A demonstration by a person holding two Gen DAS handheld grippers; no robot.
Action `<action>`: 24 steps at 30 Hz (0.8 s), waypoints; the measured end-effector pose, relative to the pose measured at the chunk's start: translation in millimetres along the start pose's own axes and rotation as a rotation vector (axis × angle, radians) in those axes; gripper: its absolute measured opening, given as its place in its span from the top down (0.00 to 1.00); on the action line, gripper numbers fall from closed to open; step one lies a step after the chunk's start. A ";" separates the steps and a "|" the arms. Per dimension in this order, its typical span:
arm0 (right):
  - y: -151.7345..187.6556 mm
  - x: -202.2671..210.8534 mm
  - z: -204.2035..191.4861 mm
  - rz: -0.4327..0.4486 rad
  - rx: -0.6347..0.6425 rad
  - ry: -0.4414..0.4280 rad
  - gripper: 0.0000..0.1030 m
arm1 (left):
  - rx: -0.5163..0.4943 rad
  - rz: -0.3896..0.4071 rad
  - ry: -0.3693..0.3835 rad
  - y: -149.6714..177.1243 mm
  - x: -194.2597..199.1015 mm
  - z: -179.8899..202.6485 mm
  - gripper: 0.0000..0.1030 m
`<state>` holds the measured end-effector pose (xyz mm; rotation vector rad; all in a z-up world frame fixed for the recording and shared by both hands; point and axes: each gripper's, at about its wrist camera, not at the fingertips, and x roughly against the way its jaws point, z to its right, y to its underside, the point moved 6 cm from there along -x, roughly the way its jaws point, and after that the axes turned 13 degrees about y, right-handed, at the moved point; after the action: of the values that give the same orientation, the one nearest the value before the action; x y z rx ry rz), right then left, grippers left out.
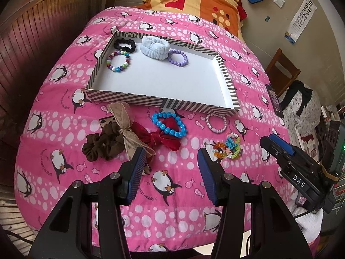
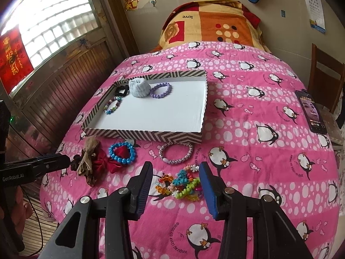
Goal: Organize jewelry
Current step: 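Withdraw both tools from the tray back over the remaining jewelry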
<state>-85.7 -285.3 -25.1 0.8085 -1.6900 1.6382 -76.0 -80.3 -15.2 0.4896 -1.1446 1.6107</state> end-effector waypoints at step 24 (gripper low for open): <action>10.5 6.2 3.6 -0.020 -0.014 0.022 0.57 | 0.009 0.023 -0.001 10.5 20.8 -4.2 0.52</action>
<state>-98.0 -288.5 -26.7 0.7955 -1.6714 1.6144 -92.2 -66.0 -5.5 0.4847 -1.1477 1.6366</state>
